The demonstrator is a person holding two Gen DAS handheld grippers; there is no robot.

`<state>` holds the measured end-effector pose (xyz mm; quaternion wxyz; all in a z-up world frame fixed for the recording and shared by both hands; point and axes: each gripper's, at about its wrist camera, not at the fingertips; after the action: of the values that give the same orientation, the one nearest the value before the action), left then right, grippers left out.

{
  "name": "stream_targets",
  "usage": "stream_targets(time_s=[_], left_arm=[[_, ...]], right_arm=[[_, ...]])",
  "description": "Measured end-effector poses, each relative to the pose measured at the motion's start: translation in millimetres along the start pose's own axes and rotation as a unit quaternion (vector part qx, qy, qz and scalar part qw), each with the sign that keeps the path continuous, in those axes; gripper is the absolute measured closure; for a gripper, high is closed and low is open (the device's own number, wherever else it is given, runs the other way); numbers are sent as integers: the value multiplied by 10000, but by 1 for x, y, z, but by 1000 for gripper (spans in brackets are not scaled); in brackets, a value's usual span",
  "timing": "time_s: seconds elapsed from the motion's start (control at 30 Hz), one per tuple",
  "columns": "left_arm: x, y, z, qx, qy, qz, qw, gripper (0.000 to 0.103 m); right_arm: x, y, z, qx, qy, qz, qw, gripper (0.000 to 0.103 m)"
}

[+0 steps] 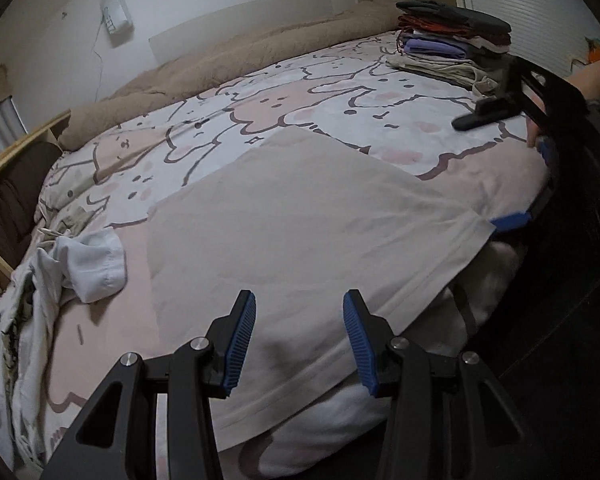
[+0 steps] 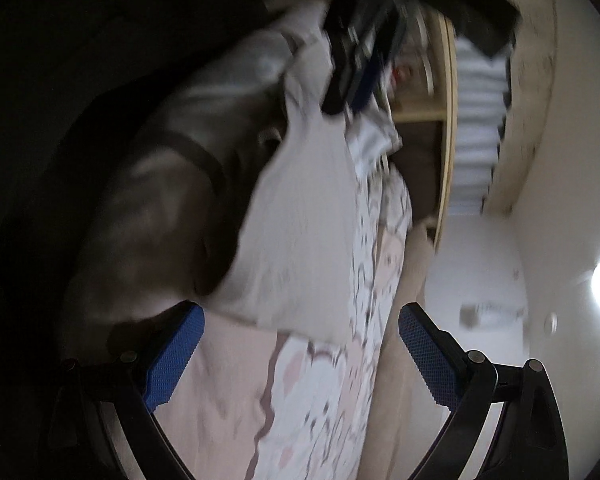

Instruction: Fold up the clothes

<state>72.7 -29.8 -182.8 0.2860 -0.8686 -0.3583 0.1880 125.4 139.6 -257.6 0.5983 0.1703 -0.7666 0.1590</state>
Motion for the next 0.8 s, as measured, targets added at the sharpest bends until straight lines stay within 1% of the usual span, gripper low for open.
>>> stream_targets(time_s=[0.07,0.13,0.2,0.3,0.33,0.4,0.43,0.47,0.53,0.6,0.67,0.7,0.73,0.77,0.8], left_arm=[[3,-1,9,-126,-24,40,9999,58],[5,2,21,-382,-81,81,9992,58],[6,5,28,-500,-120,95,9986,57],[5,5,32,-557,-177,29,9983,48],[4,5,32,-559,-187,-9,9983,48],[1,6,30,-534,-141,-126,9984,48],[-1,6,29,-512,-125,-168,9985,48],[-1,7,26,-471,-133,-154,9987,48],[0,7,16,-337,-147,-74,9993,48],[4,8,0,-98,-160,109,9998,48],[11,12,-13,77,-317,523,9981,47],[14,14,-20,159,-391,736,9964,45],[17,18,-24,223,-451,971,9940,40],[20,21,-28,272,-507,1196,9912,38],[22,24,-28,261,-545,1386,9885,36]], right_arm=[[-4,-6,0,260,47,-111,9996,5],[-5,-9,0,456,113,-142,9988,5],[-5,-14,4,616,177,-146,9978,5],[-2,-24,9,796,267,-87,9964,5],[-3,-26,9,827,279,-86,9961,5],[-4,-30,13,874,230,-140,9958,19],[-5,-32,14,879,183,-183,9958,21],[-6,-32,14,884,106,-220,9958,26],[-7,-32,15,893,-52,-292,9956,42],[0,-31,19,728,-426,-167,9963,78],[13,-29,26,489,-856,151,9950,85],[23,-27,31,350,-1073,408,9928,88],[32,-26,35,267,-1210,606,9904,89],[45,-25,41,168,-1412,915,9856,90],[55,-23,46,107,-1526,1123,9818,90]])
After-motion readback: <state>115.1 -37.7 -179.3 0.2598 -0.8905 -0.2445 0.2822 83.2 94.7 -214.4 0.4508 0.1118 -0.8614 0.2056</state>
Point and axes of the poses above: each gripper's, at about its wrist camera, not at the fingertips, and z roughly the way its jaws point, x to its right, y to its underside, and after that the axes turned 9 degrees about y, right-handed
